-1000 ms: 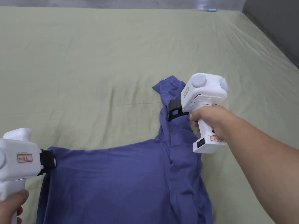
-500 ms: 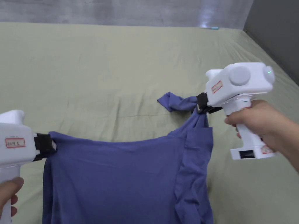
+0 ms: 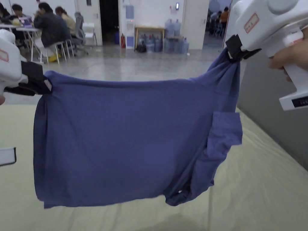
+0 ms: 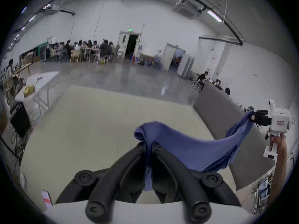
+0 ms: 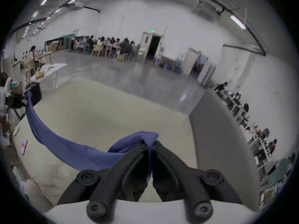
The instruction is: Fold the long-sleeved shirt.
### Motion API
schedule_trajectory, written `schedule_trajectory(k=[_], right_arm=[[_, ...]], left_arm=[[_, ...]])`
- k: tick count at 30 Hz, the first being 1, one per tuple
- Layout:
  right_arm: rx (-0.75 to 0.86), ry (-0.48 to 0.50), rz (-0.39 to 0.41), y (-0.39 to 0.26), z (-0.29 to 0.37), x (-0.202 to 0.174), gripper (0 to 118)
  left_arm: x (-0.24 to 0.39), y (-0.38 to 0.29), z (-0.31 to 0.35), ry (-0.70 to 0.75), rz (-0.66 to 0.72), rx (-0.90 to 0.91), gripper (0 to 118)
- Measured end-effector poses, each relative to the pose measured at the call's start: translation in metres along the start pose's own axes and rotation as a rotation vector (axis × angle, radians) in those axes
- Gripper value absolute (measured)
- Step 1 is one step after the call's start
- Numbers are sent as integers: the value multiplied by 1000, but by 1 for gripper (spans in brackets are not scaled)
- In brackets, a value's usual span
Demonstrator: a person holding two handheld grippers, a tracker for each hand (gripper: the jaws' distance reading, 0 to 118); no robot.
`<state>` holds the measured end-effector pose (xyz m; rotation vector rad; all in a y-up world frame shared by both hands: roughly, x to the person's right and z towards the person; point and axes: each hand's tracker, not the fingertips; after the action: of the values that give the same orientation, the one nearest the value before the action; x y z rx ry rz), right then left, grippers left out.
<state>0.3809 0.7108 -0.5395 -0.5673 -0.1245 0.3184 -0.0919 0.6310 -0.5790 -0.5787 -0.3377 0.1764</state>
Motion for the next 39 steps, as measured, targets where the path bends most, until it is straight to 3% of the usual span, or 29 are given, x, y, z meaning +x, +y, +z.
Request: schedule_trajectory(k=[7, 10, 14, 27, 29, 32, 39], right_arm=[[114, -172, -105, 106, 22, 36, 5], [126, -184, -200, 135, 20, 52, 5], [181, -202, -230, 164, 19, 64, 5], [388, -317, -180, 237, 54, 79, 5], [450, -327, -217, 244, 59, 79, 5], [447, -338, -175, 263, 63, 76, 5], [412, -284, -174, 270, 61, 76, 5]], left_arm=[[20, 105, -4, -42, 79, 128, 2], [28, 136, -9, -57, 107, 160, 2], [45, 175, -8, -33, 84, 201, 2], [66, 270, 20, 10, 63, 354, 2], [65, 281, 24, 9, 71, 376, 2], [63, 299, 29, 3, 111, 388, 2], [54, 311, 17, 13, 111, 401, 2]])
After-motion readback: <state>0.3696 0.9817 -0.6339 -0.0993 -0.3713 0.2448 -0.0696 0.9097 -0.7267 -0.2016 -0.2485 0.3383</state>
